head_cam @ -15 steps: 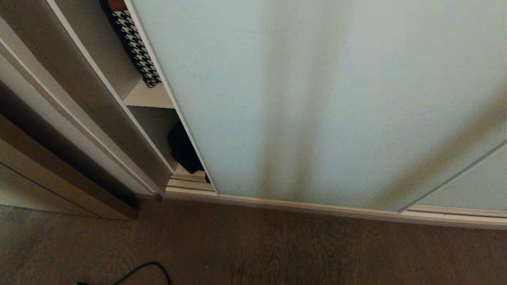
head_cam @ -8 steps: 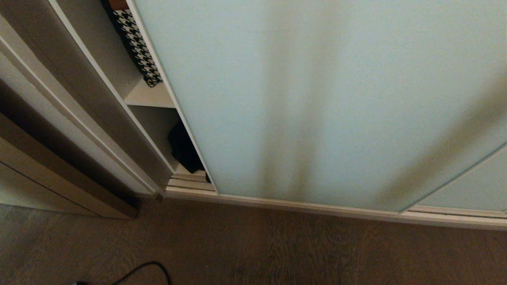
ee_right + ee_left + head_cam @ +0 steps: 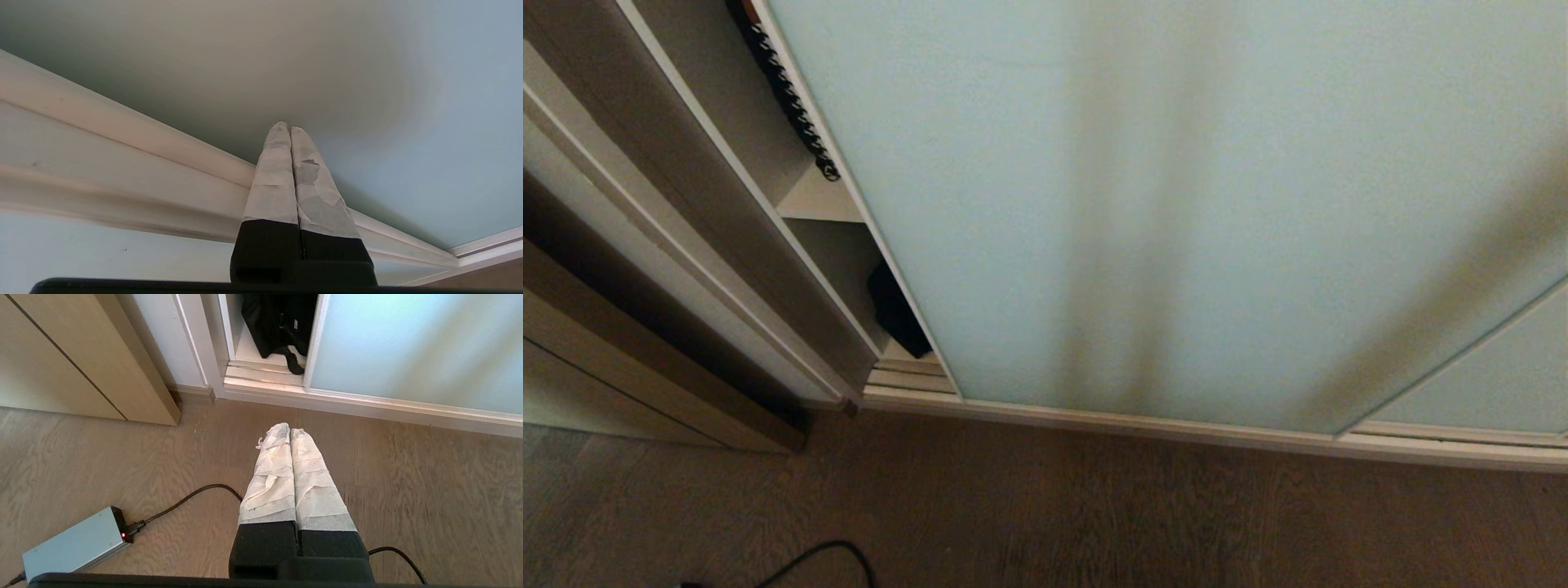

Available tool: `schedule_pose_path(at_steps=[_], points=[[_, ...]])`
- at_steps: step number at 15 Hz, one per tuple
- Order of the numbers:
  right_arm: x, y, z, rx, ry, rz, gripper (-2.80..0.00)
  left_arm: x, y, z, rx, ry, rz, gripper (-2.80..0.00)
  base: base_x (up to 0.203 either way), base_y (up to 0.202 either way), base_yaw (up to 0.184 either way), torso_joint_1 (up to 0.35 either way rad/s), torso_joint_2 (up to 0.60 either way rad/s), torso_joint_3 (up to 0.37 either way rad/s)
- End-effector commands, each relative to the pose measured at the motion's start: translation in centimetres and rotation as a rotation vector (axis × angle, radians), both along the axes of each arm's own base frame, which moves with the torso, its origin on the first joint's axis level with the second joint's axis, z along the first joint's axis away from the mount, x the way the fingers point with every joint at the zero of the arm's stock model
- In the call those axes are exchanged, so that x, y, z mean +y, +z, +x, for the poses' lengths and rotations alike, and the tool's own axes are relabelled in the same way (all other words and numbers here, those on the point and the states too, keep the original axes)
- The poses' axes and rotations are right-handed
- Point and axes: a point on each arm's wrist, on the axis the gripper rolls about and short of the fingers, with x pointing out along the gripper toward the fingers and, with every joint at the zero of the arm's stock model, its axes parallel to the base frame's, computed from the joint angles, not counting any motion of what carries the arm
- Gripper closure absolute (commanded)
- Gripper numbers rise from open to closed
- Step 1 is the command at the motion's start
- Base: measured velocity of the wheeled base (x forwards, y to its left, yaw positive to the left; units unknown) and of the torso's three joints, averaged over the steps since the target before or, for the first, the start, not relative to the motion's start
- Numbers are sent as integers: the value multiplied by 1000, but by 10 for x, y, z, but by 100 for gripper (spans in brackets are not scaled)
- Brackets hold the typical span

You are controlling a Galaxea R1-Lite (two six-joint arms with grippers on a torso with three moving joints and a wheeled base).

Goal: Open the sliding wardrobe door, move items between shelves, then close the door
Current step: Close the door

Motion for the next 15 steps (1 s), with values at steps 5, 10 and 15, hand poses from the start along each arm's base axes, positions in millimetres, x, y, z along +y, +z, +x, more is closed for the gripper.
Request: schedule_pose_path(at_steps=[5,10,15], points=[[38,0,-6,-4,95,-4,0,0,0,0,0,0,0,0,0,0,0,0,0,0],[49,4,-10,-23,97,-78,0,0,0,0,0,0,0,0,0,0,0,0,0,0],[64,-10,-18,67,-15,-347,0,0,0,0,1,0,0,0,0,0,0,0,0,0]])
